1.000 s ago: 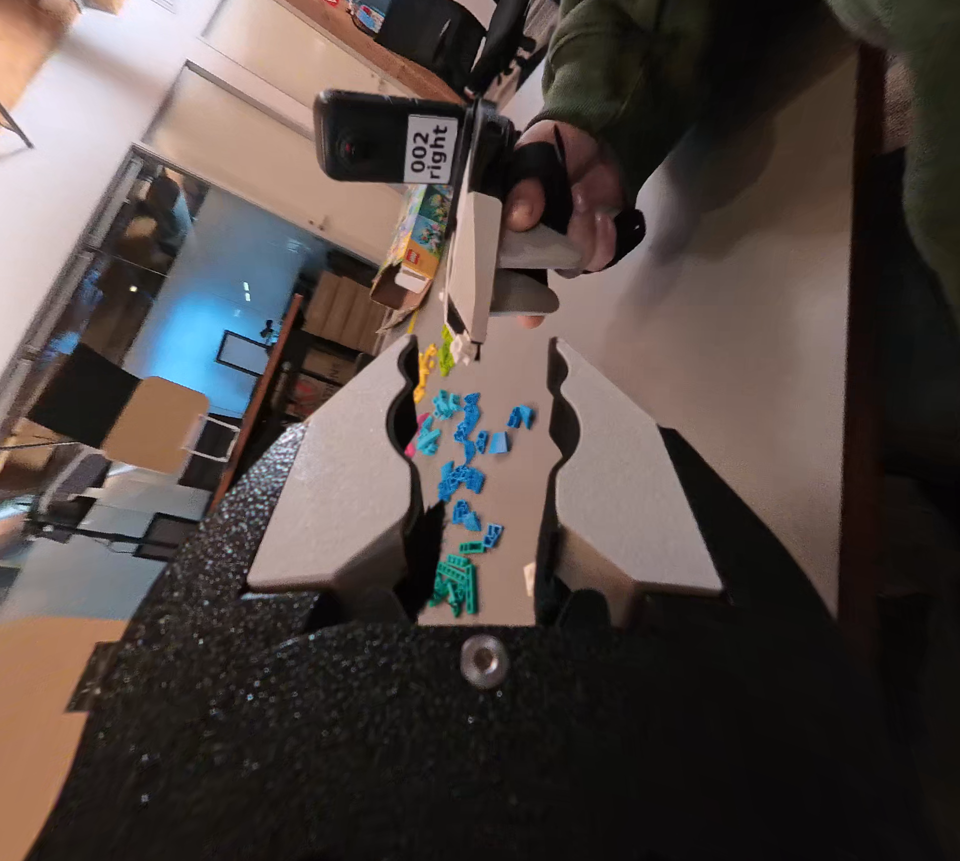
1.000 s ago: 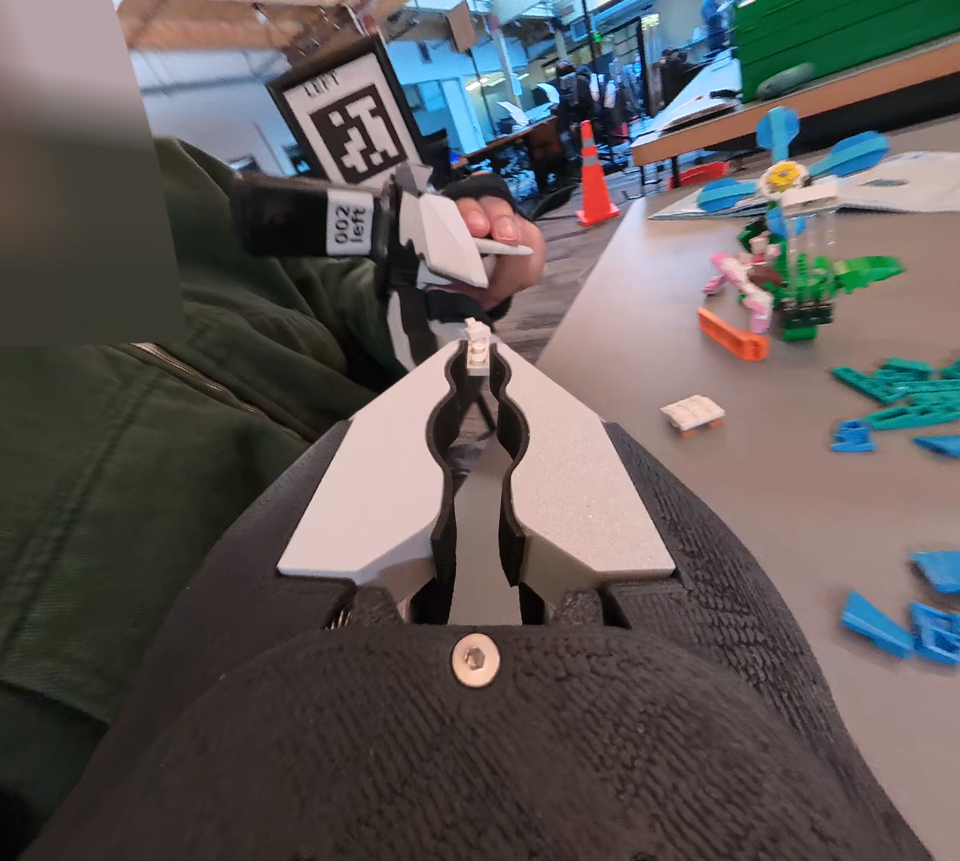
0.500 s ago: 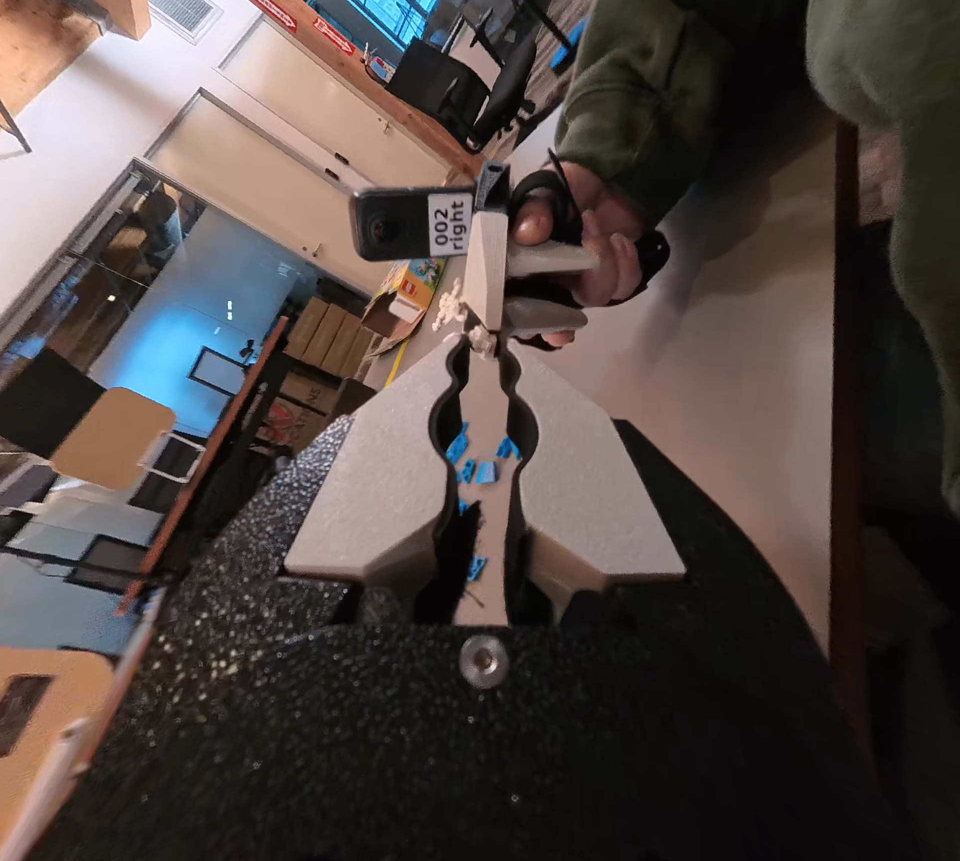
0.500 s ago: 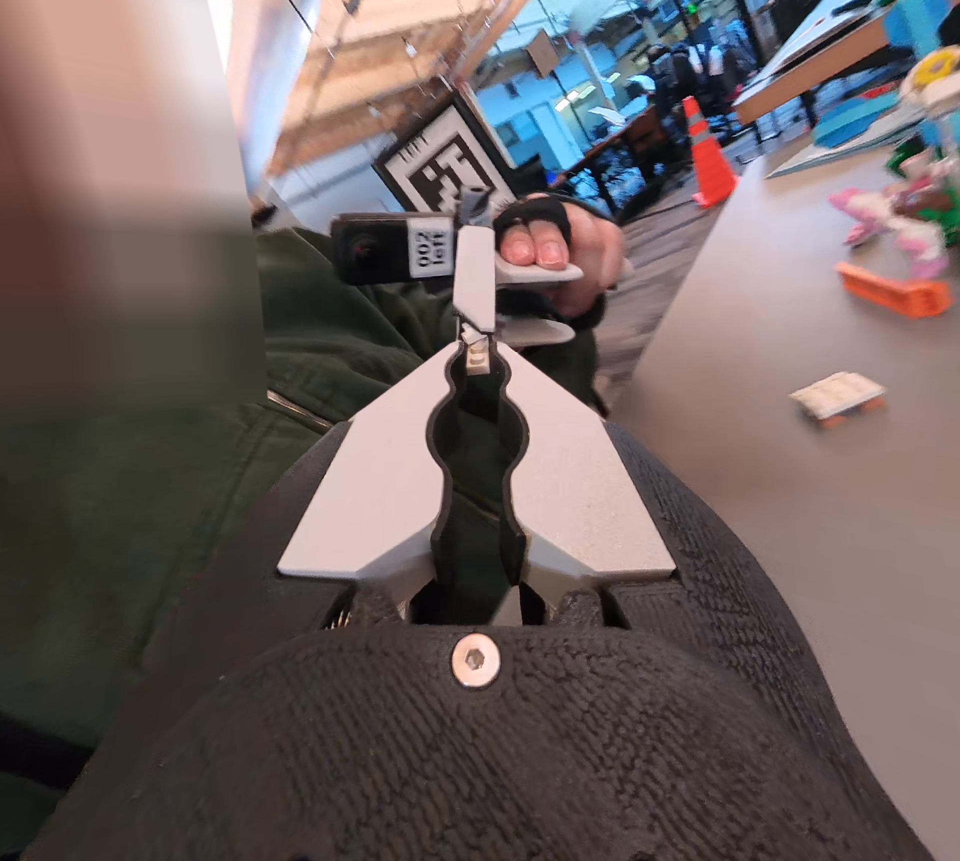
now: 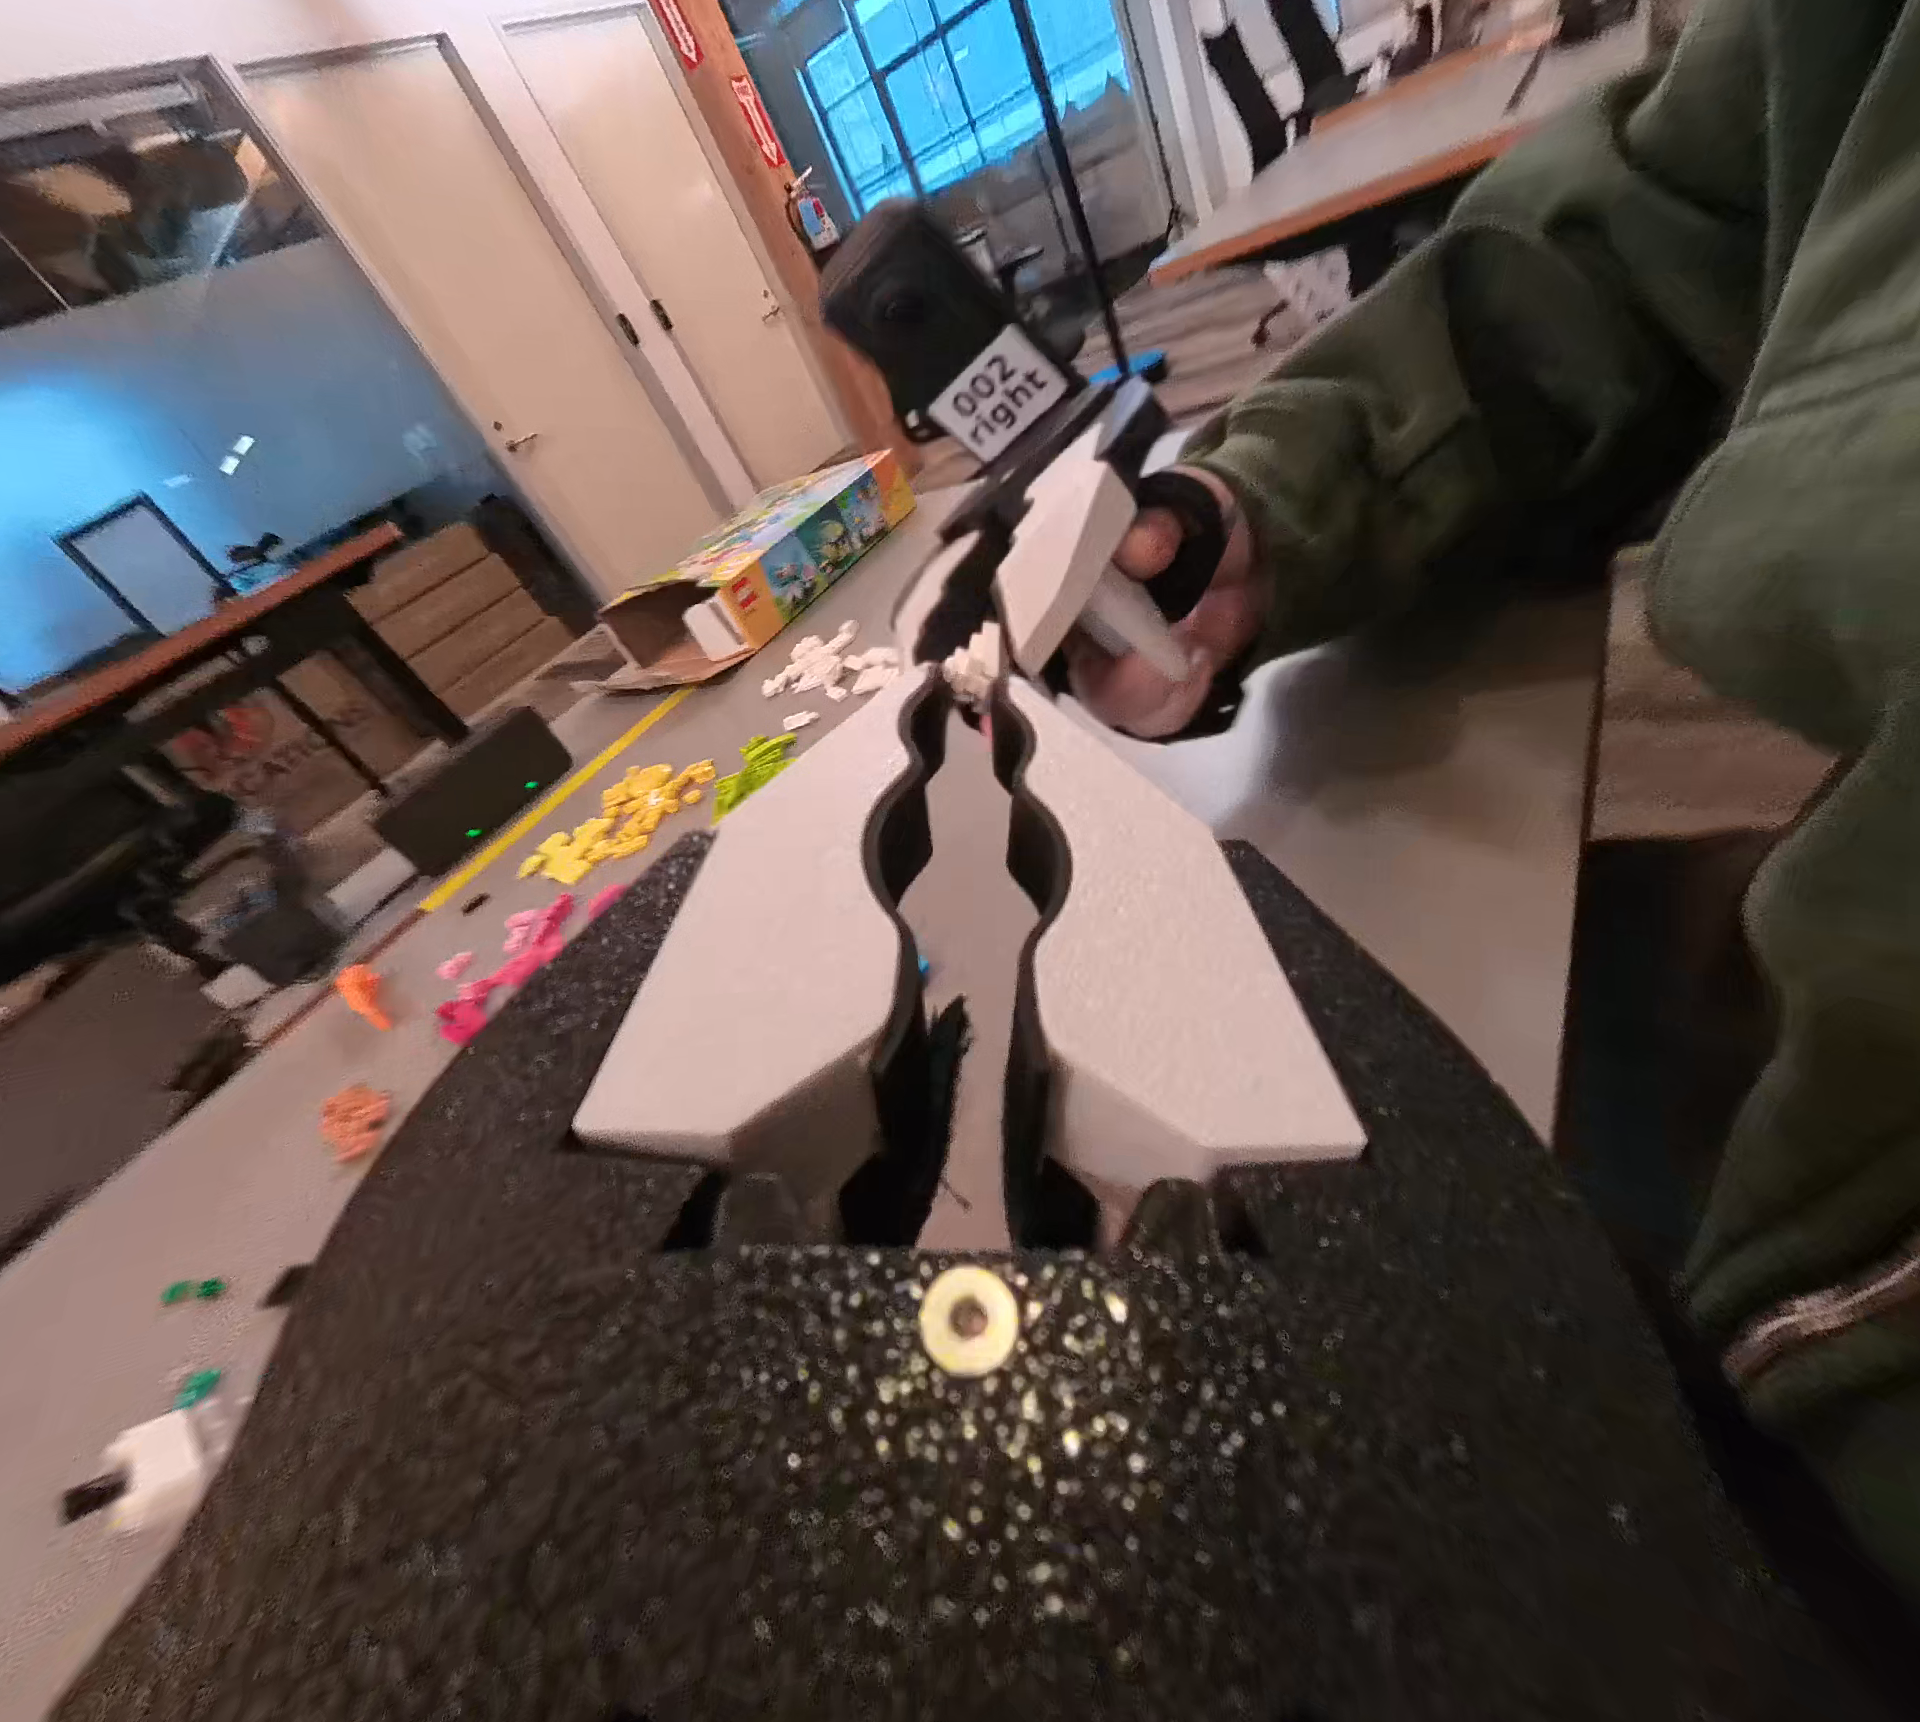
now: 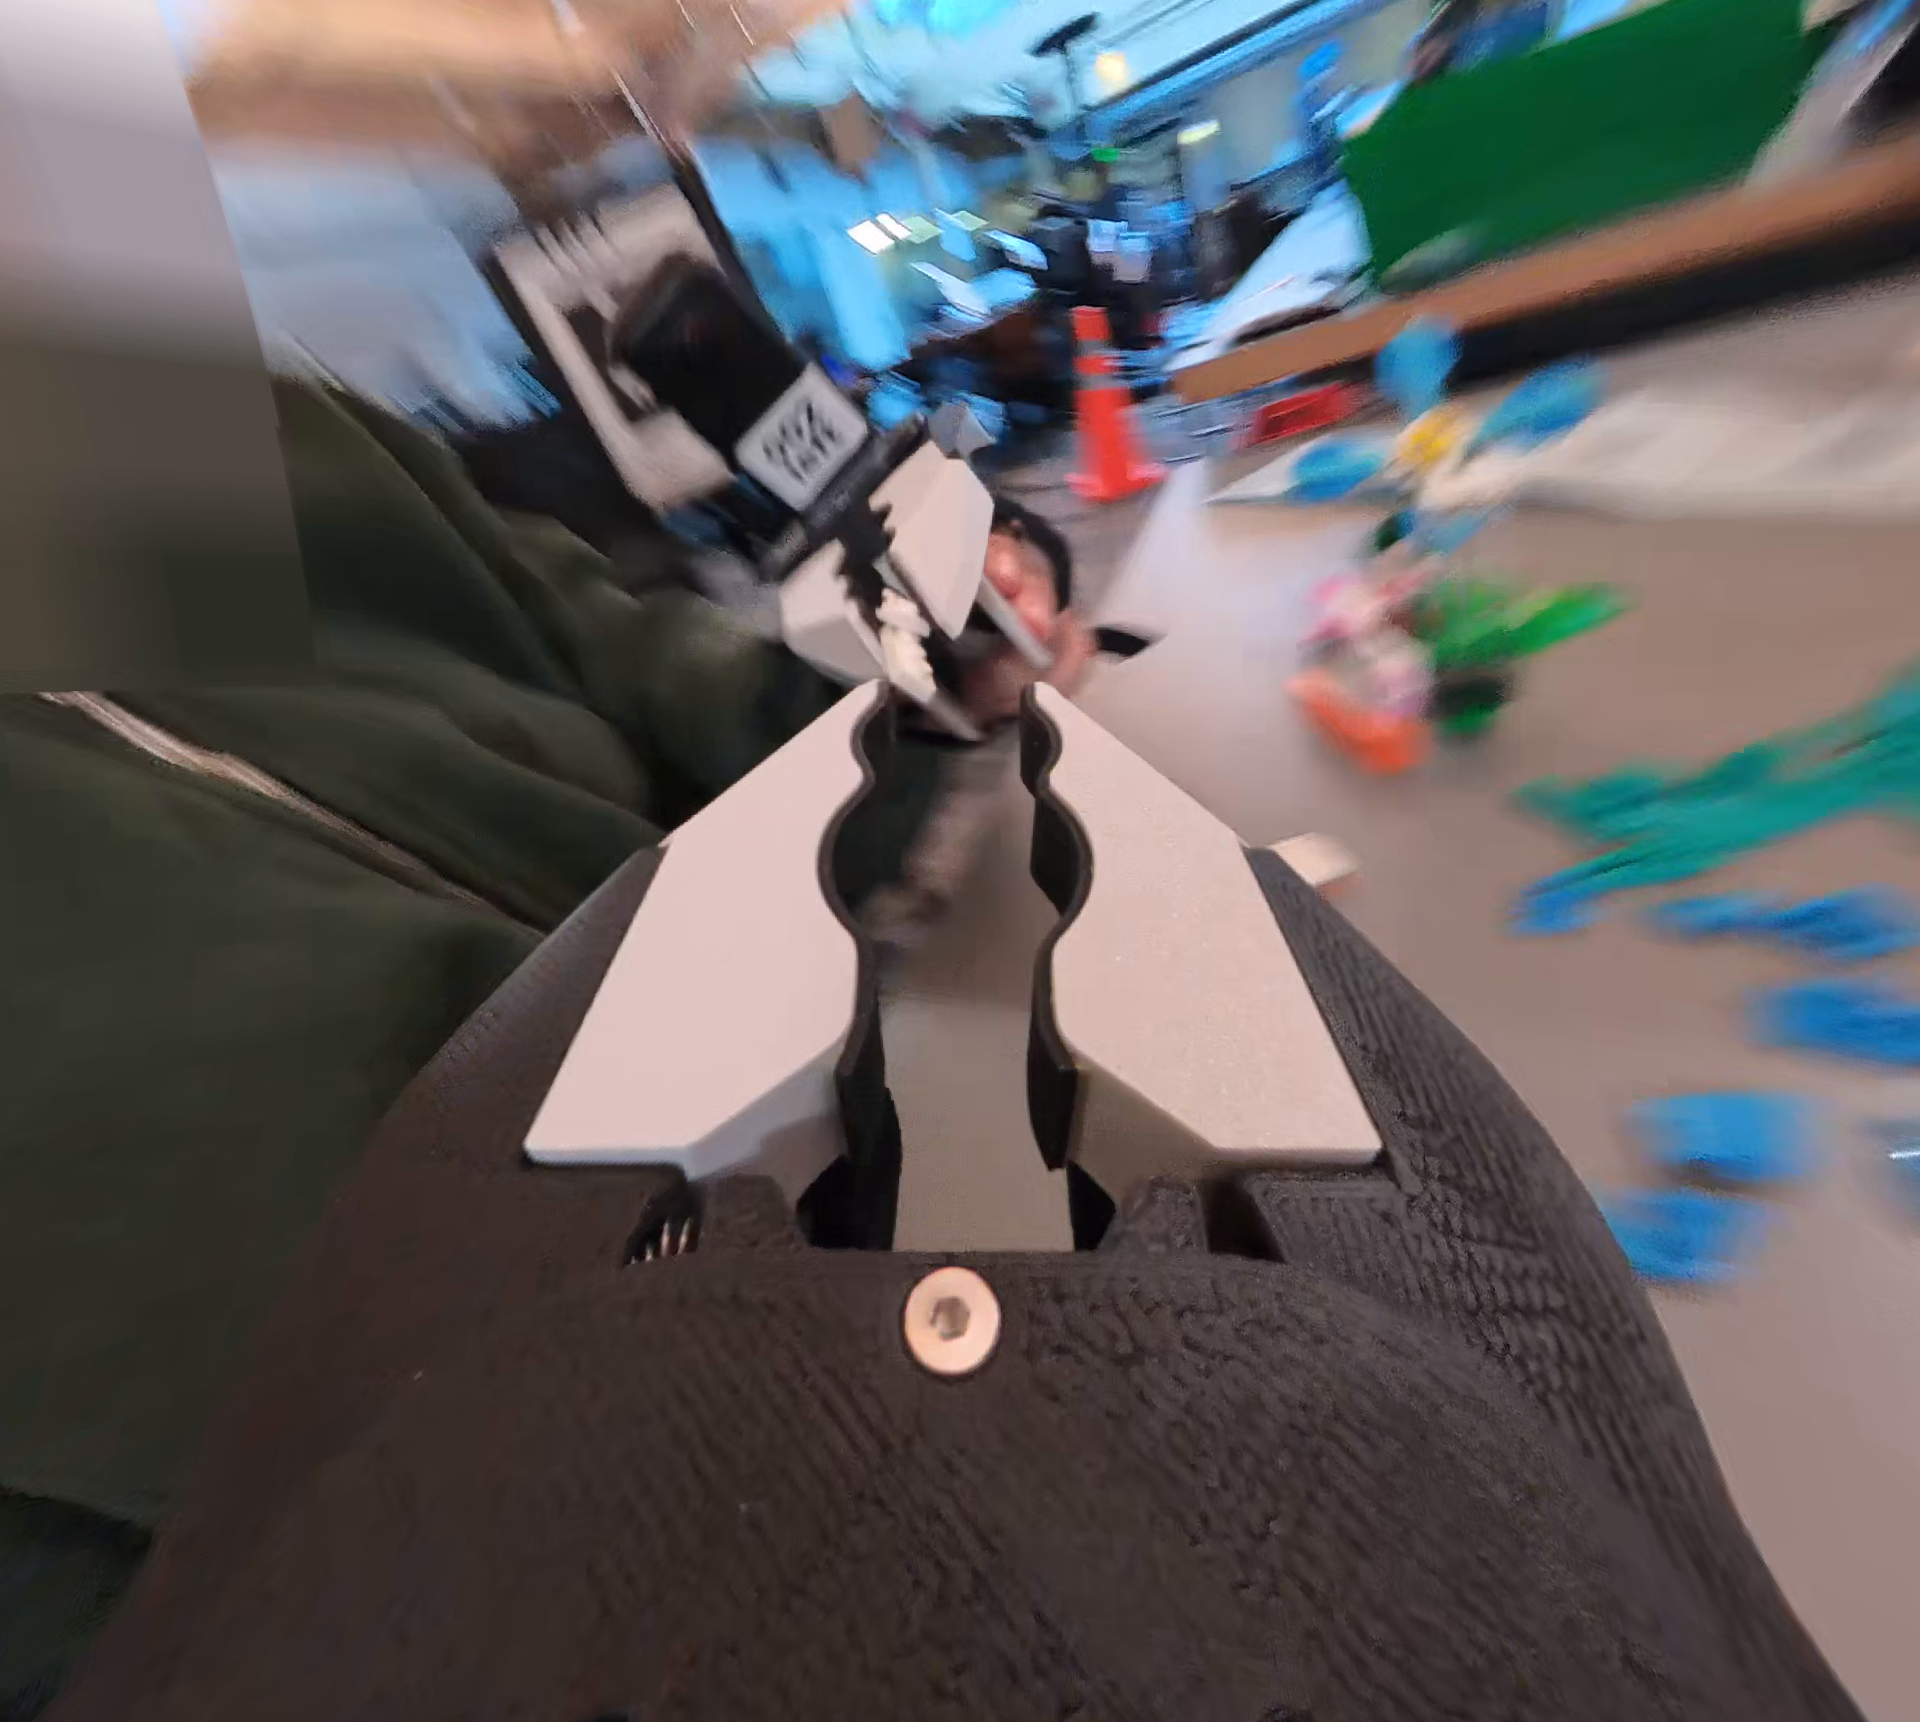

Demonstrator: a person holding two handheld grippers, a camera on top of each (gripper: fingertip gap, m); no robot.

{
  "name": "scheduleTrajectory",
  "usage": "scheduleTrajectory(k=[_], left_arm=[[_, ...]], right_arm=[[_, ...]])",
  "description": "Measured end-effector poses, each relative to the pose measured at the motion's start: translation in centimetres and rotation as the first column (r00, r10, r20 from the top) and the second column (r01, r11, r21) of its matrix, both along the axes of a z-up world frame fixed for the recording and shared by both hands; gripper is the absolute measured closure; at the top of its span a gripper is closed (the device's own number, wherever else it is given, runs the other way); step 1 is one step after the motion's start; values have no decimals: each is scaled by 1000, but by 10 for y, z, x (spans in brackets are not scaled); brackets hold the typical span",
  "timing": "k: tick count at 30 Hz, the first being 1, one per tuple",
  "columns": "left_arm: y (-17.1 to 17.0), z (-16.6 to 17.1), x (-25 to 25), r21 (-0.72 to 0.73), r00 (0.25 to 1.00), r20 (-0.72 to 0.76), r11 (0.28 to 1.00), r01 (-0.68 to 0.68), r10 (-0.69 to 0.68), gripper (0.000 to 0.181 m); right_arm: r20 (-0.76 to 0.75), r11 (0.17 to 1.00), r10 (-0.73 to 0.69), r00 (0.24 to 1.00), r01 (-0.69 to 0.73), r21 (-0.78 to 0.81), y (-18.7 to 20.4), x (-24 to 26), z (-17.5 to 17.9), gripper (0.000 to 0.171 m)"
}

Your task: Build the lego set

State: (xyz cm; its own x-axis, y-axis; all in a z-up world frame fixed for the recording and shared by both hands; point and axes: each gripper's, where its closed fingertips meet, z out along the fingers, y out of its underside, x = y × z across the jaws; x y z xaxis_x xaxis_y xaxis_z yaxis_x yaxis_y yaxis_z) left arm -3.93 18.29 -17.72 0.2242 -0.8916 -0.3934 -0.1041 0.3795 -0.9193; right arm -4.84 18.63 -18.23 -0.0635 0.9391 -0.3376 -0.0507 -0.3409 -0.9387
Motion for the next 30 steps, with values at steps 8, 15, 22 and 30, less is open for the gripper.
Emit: scheduleTrajectory(k=[8, 15, 22, 30], left_arm=[[-5, 2, 3, -155, 993, 69, 982, 107, -97, 175], [-11, 2, 6, -211, 986, 99, 965, 154, -135, 175], [-15, 7, 6, -252, 976, 142, 947, 200, -168, 175], [-16, 6, 5, -319, 967, 170, 918, 235, -189, 175]], right_arm=[[43, 881, -133, 990, 98, 463, -15, 6, 14, 157], [58, 852, -129, 990, 81, 518, -20, 2, 13, 166], [79, 852, -117, 990, 59, 520, -21, 5, 11, 168], [56, 884, -81, 995, 46, 464, -22, 6, 11, 168]])
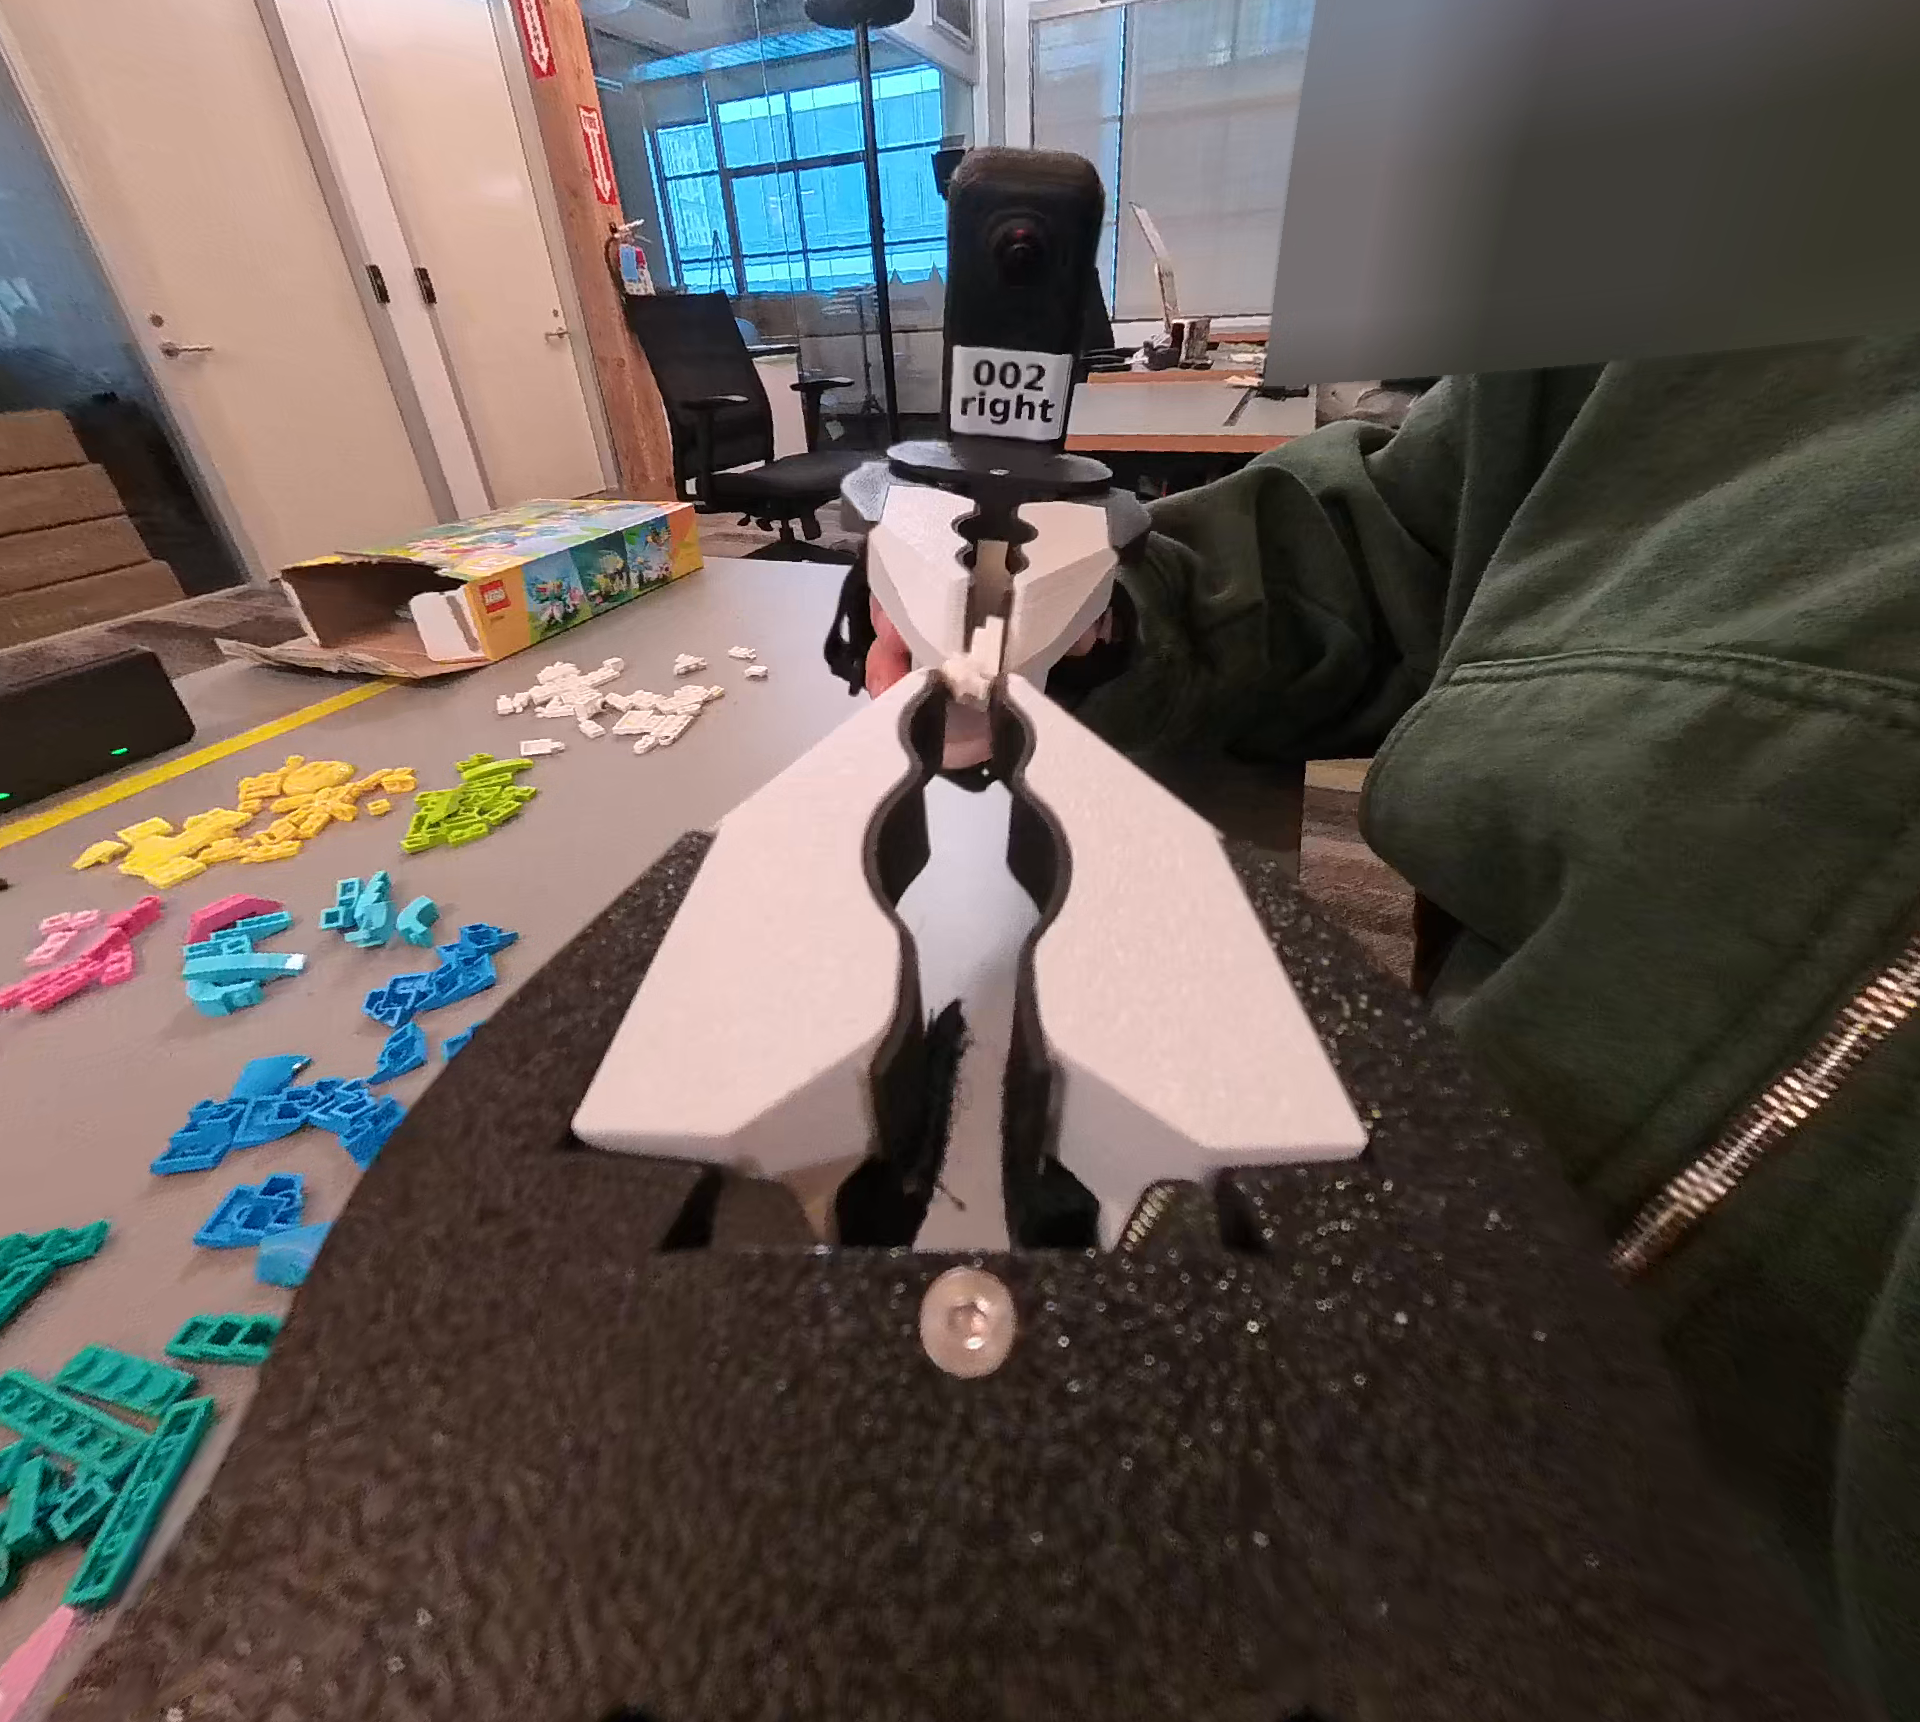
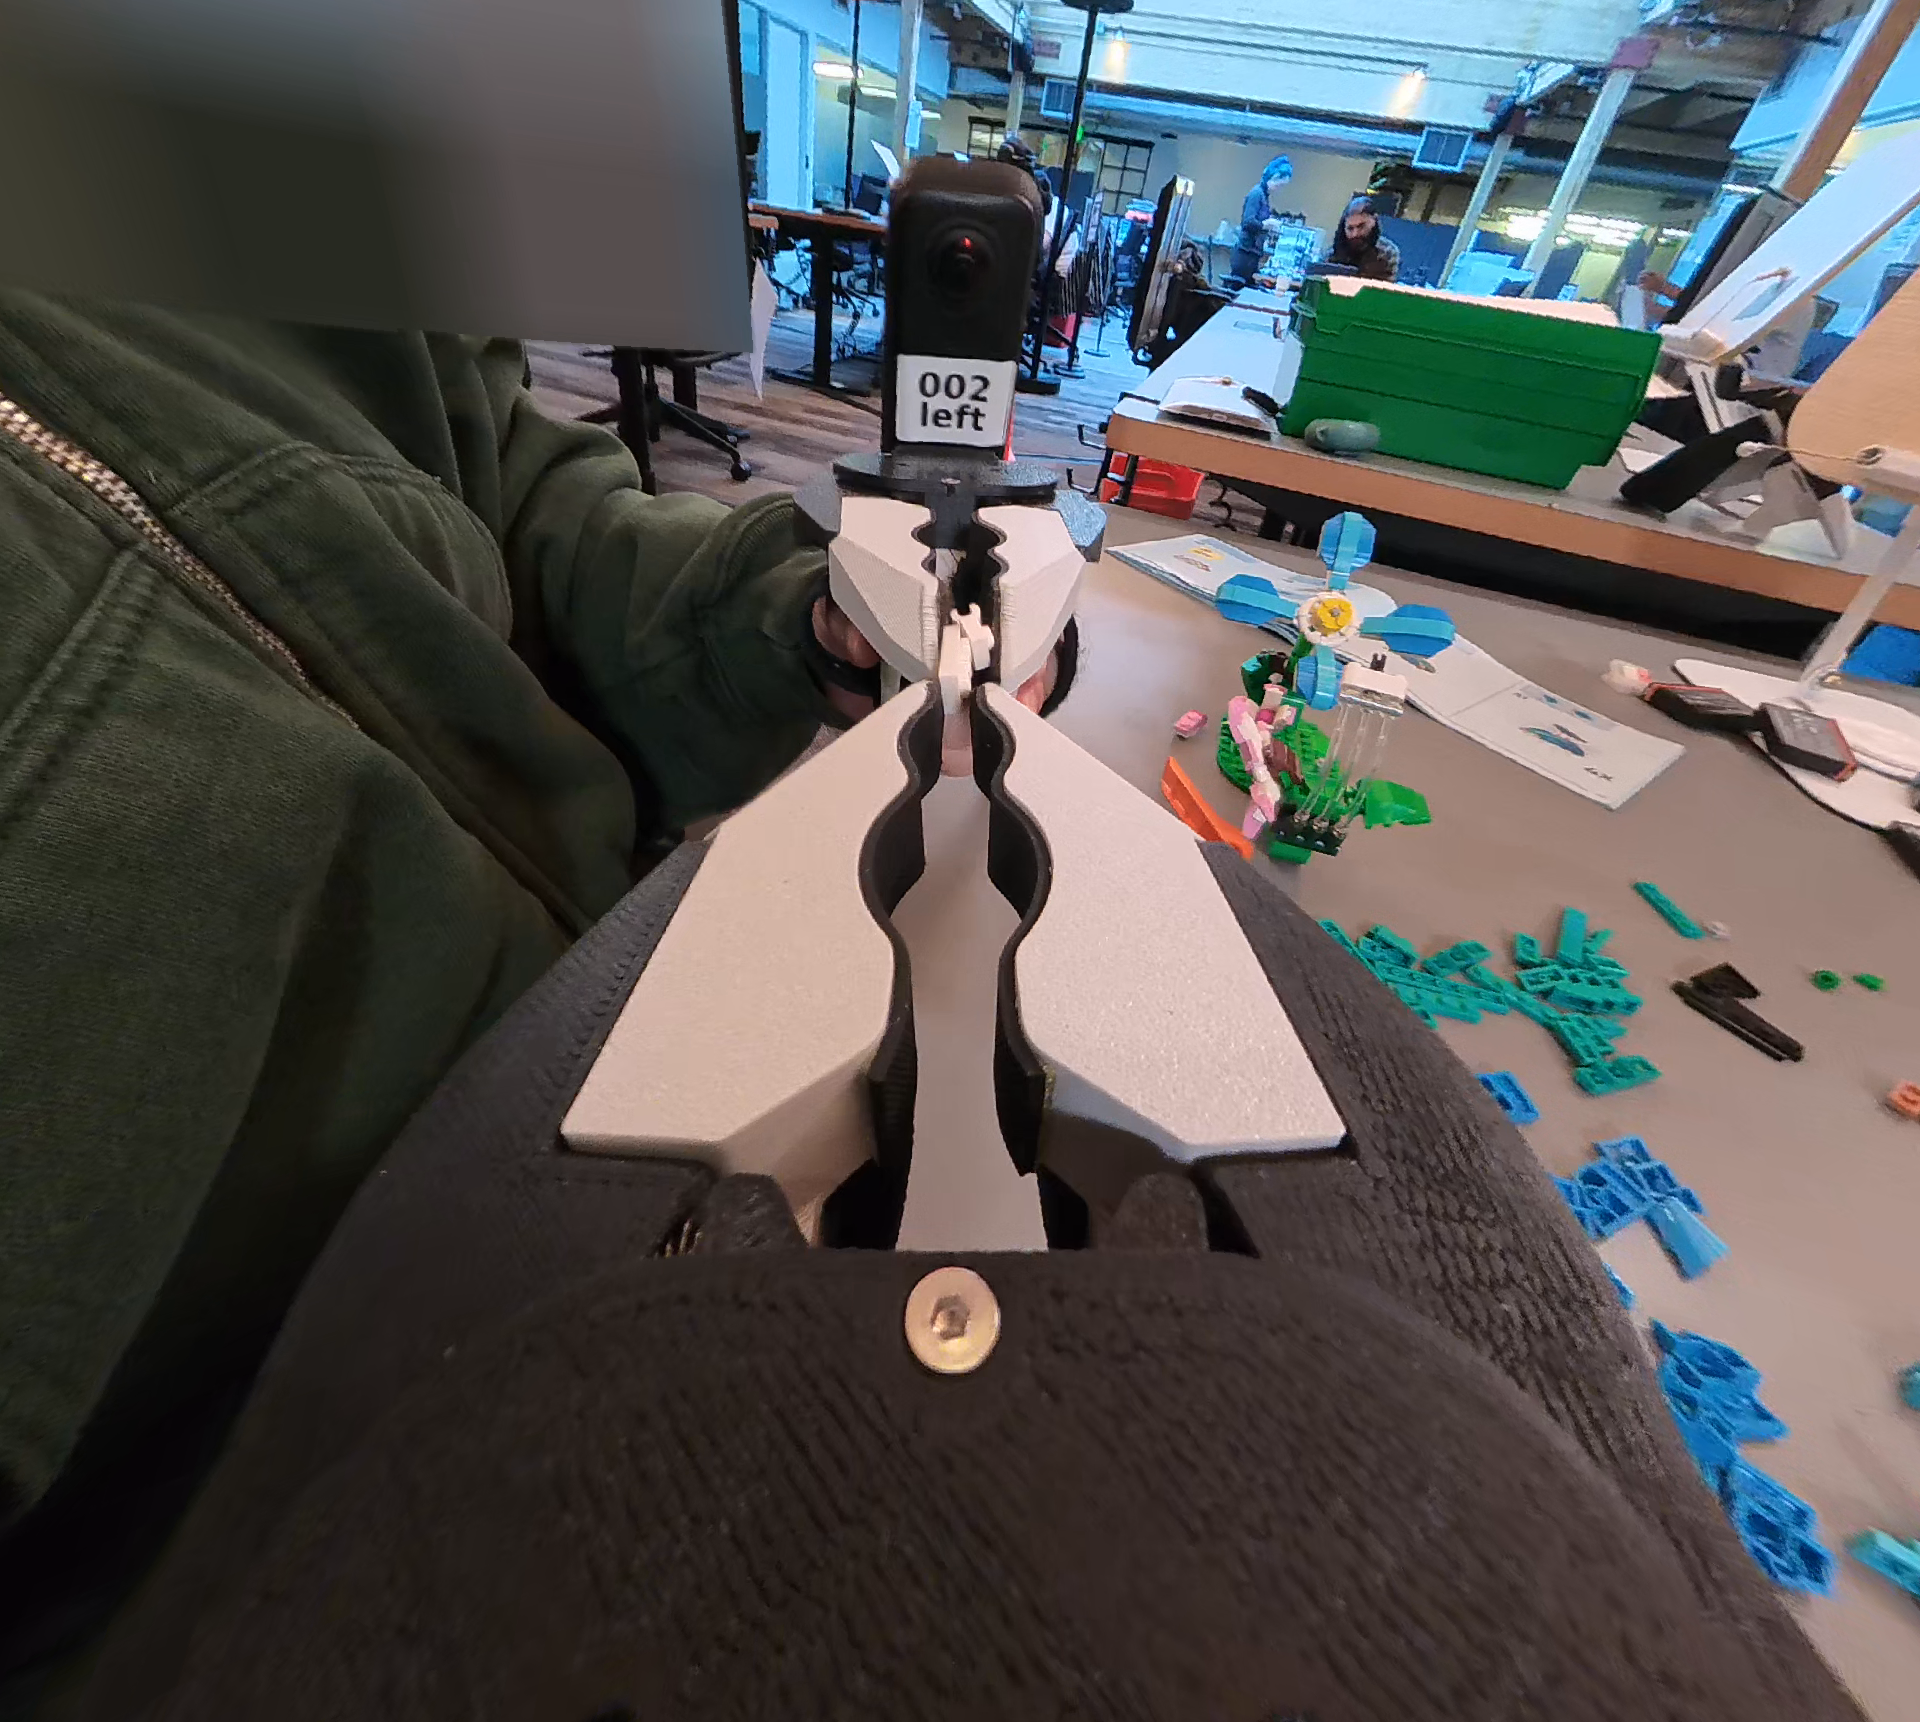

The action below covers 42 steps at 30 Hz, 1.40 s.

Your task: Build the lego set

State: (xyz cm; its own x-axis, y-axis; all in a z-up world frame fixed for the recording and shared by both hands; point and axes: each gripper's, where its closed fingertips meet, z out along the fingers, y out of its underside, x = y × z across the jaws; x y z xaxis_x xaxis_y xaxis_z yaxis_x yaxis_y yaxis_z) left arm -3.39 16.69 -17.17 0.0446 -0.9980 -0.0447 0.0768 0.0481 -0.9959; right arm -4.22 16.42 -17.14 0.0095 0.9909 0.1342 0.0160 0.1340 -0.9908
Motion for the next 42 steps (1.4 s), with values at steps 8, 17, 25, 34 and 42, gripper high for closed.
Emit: scheduleTrajectory(k=[8, 17, 25, 34, 42], left_arm=[[-1, -1, 0, -48, 1000, 10, 999, 26, -26, 175], [-4, -2, 1, -134, 997, 16, 988, 75, -74, 175], [-4, -1, 1, -227, 992, 59, 966, 126, -115, 175], [1, 12, 0, -157, 975, 220, 987, 33, 2, 176], [6, 9, 1, -156, 976, 211, 988, -14, 47, 177]], right_arm=[[-30, 999, 23, 999, -24, -37, 0, 2, 2, 165], [-31, 998, 32, 999, -34, -55, -1, 2, 2, 168], [-78, 991, 32, 996, -42, -127, 2, 2, 2, 168], [-246, 951, 14, 969, -89, -297, 5, 1, 15, 169], [-210, 954, -2, 978, -61, -293, 10, 1, 10, 159]])
